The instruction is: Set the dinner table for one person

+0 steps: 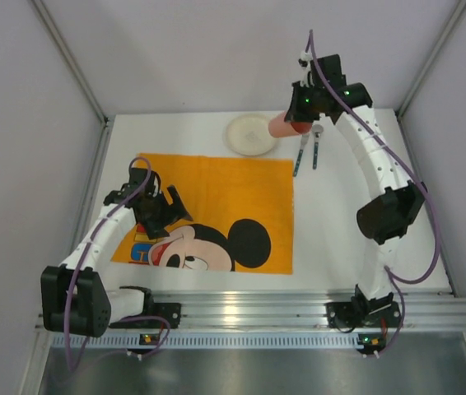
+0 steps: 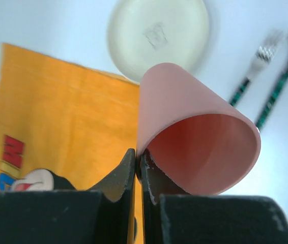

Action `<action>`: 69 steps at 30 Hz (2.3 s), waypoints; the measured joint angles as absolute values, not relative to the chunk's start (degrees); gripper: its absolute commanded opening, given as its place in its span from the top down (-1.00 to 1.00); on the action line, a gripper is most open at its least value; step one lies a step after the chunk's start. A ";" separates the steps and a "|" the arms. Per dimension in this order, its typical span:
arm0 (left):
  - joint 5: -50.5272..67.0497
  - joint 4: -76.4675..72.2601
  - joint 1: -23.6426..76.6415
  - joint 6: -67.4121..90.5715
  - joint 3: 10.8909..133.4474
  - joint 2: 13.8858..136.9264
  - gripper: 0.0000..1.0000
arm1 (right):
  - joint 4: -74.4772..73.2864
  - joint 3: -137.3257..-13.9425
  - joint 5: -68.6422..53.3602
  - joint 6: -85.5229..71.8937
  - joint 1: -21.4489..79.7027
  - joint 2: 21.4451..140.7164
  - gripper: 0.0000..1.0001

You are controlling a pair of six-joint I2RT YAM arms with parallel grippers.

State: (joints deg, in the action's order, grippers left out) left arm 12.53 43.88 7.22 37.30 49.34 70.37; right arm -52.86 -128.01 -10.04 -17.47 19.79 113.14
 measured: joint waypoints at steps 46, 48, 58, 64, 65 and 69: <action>10.74 39.92 9.67 42.37 121.69 132.31 -0.85 | -61.98 -104.47 4.60 -15.00 27.40 92.36 -0.99; 12.14 37.43 10.61 43.81 131.55 139.90 -0.84 | -60.69 -101.56 1.06 -15.68 22.65 92.51 -0.99; 17.54 24.14 11.68 50.28 137.43 152.27 -0.78 | -59.31 -90.89 -2.87 -18.09 12.97 93.03 -0.99; 21.93 17.45 11.73 51.11 139.85 156.20 -0.39 | -60.99 -88.38 -0.38 -21.21 7.90 91.66 -0.98; 23.07 16.34 11.79 50.85 139.85 156.66 -0.25 | -61.52 -88.40 0.38 -21.67 7.64 91.64 -0.97; 26.61 14.57 11.97 49.43 139.85 157.91 0.27 | -64.79 -89.08 2.94 -23.07 7.57 91.79 -0.97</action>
